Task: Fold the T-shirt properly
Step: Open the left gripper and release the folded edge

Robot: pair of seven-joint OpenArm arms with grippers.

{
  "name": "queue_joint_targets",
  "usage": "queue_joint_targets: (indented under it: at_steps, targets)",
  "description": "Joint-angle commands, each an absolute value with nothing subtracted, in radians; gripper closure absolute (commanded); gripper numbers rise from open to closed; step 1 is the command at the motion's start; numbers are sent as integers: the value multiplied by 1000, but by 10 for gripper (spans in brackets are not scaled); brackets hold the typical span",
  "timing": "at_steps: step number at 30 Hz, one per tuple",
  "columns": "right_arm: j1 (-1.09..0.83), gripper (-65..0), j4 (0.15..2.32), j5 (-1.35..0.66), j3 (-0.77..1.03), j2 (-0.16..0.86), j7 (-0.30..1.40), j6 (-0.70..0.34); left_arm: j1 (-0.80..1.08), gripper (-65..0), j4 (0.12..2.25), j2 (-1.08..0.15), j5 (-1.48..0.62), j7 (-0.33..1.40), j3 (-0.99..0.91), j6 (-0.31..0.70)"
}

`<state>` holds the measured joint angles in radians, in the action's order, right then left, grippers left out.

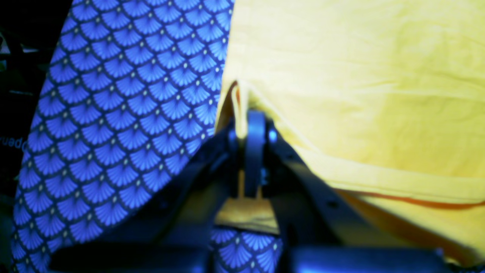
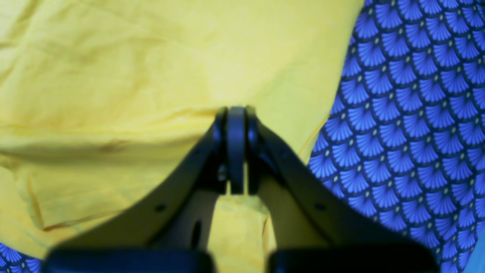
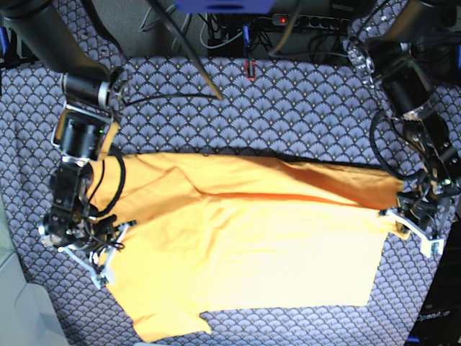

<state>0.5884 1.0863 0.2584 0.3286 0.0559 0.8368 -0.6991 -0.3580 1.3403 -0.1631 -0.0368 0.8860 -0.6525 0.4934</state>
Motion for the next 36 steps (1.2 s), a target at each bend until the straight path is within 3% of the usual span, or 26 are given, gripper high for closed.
queue_joint_targets:
  at_steps: [1,12,18,21,26,36]
  targets:
    - [619,0,1102,254,326,64,816,-698,-386,0,1354,-176,-47,860,-651,490]
    - [618,0,1102,254,328,64,823,-698,-386,-18,1354,-176,-47,860,-651,490]
    - [615,0,1102,254,335,64,826,-698,-369,-300,1363,-176,-47,862,-657,490]
    - [611,-63,1102,254,335,64,829,-698,-352,-368,1365,-176,-54,860,-657,490]
    - [596,-220,1102,251,335,64,863,-698,-341,-367,1365,-176,-54,865,-659,499]
    - [524,-327,1201,248,337,94,918,-698,-200,-368,1458,-166,-56,858,-661,501]
